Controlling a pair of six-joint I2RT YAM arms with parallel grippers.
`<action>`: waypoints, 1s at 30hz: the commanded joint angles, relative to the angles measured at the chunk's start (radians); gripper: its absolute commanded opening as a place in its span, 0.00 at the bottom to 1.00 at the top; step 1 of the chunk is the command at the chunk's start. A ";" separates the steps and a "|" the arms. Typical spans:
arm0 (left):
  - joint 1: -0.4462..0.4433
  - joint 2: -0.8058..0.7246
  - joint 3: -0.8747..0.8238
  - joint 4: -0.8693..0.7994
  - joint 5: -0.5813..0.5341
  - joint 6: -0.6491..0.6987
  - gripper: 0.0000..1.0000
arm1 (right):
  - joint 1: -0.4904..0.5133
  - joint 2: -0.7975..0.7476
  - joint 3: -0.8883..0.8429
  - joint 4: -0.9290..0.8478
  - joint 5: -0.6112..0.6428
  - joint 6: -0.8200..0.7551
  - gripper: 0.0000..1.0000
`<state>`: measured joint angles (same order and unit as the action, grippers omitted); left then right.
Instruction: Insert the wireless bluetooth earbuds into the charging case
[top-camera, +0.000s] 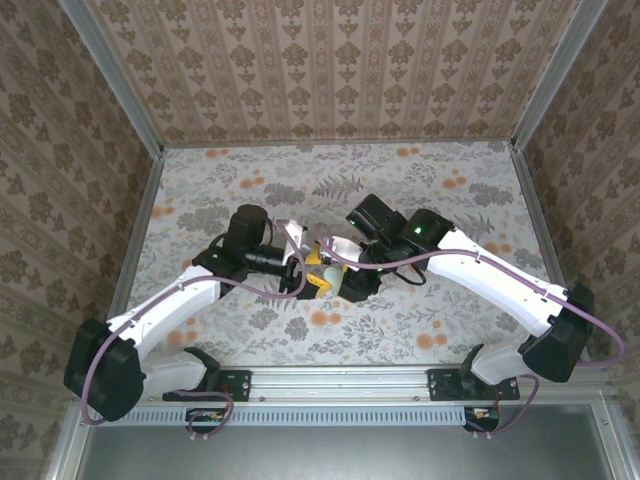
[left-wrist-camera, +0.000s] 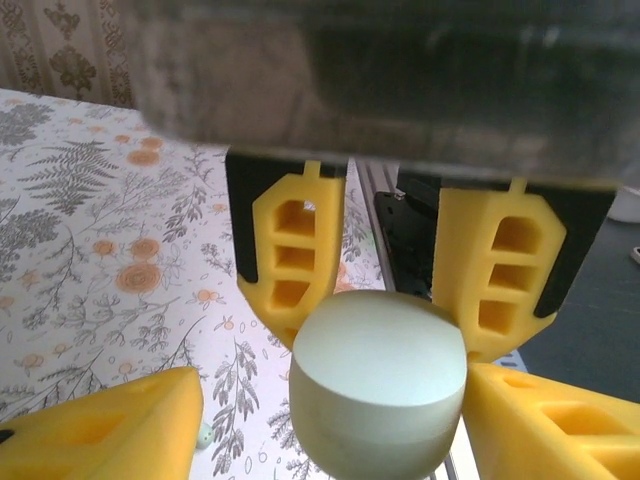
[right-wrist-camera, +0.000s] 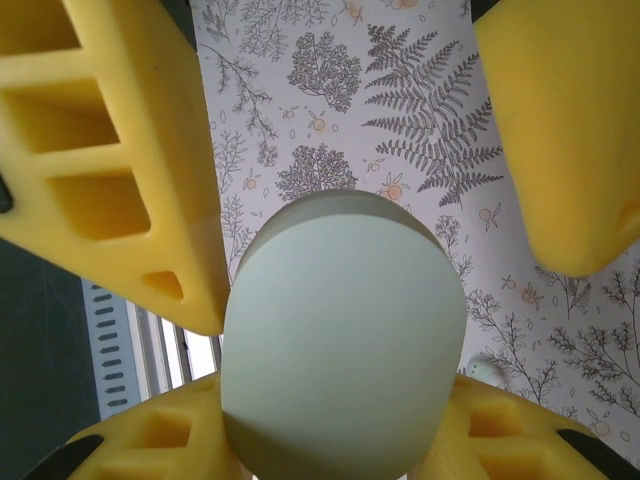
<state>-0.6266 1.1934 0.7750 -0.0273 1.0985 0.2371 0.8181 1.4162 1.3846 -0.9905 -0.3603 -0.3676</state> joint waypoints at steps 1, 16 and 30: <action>-0.007 0.013 0.039 -0.014 0.055 0.016 0.66 | 0.006 -0.017 -0.008 0.020 -0.018 -0.021 0.20; -0.008 0.046 0.055 -0.058 0.085 0.046 0.52 | -0.022 -0.059 -0.039 0.082 0.010 -0.003 0.24; 0.013 0.024 0.041 0.072 0.053 -0.036 0.20 | -0.078 -0.106 -0.059 0.140 0.007 0.098 0.46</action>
<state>-0.6247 1.2415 0.8131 -0.0116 1.1442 0.2337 0.7673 1.3460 1.3331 -0.8959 -0.3527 -0.3305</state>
